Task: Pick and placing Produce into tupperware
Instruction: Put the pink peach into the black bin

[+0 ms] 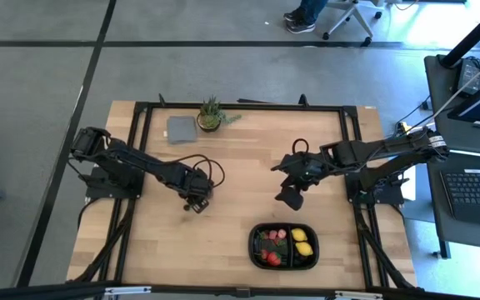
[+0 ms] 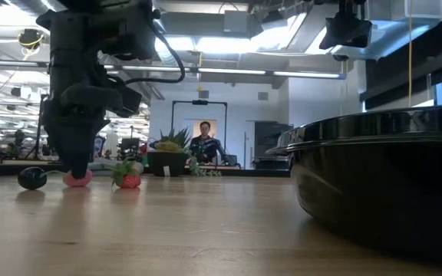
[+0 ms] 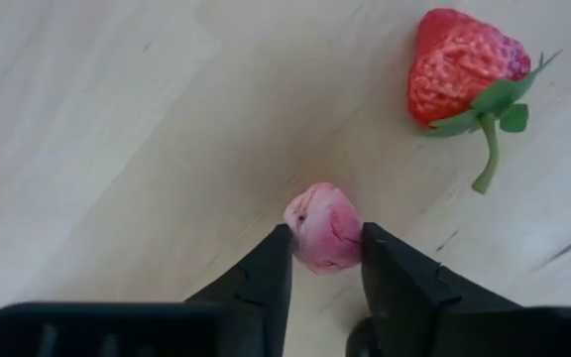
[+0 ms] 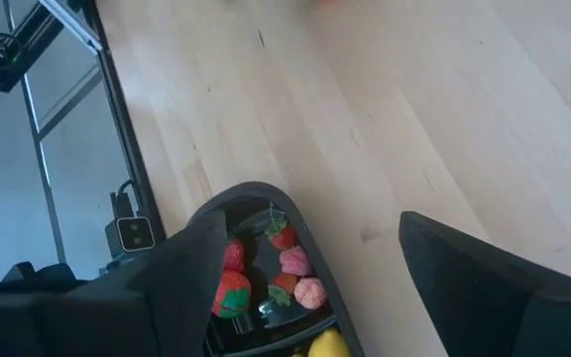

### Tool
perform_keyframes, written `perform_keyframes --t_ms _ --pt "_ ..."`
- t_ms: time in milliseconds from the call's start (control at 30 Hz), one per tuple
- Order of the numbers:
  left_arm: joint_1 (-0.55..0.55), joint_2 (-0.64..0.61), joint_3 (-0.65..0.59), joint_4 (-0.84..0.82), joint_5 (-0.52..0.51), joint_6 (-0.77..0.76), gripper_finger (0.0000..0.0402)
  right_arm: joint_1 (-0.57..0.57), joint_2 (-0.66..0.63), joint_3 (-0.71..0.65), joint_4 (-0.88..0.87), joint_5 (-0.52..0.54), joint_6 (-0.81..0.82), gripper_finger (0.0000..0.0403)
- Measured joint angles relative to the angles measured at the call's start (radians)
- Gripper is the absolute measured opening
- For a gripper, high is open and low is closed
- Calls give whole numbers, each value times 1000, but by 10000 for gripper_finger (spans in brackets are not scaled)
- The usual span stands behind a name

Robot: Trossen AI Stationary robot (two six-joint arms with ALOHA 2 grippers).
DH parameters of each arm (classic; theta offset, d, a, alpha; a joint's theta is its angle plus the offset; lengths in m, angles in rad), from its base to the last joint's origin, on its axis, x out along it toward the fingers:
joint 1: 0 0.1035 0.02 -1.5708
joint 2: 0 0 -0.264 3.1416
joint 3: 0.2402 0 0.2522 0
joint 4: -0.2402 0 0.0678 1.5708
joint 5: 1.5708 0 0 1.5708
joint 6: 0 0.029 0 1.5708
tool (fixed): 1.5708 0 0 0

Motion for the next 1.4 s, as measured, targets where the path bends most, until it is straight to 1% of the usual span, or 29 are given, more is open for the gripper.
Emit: perform_keyframes --t_ms 100,233,367,467,567,633,733,867,967,1100,1233,1300,1400 --pt "11 0 0 0 33 38 90 0 0 0 5 1 23 303" --pt "44 -17 3 -6 175 73 71 0 0 0 7 1 27 303" --pt "75 -44 34 4 314 118 63 0 0 0 7 0 27 303" --pt "92 -55 76 55 390 153 65 0 0 0 7 0 26 303" --pt "103 -56 137 184 434 201 69 0 0 0 7 -1 25 303" --pt "98 -56 171 325 433 226 69 0 0 0 3 -3 26 303" --pt "57 -38 214 532 348 256 62 0 0 0 -30 -3 55 303" --pt "-8 39 280 657 203 333 56 0 0 0 -71 -2 82 303" --pt "-51 131 334 699 143 343 61 0 0 0 -80 -2 106 303" --pt "-99 264 430 707 157 416 70 0 0 0 -81 -2 110 303" --pt "-123 380 509 706 241 477 69 0 0 0 -81 -1 129 303" --pt "-127 428 537 705 268 491 68 0 0 0 -80 -1 129 303" --pt "-131 478 559 704 270 491 72 0 0 0 -80 0 129 303"
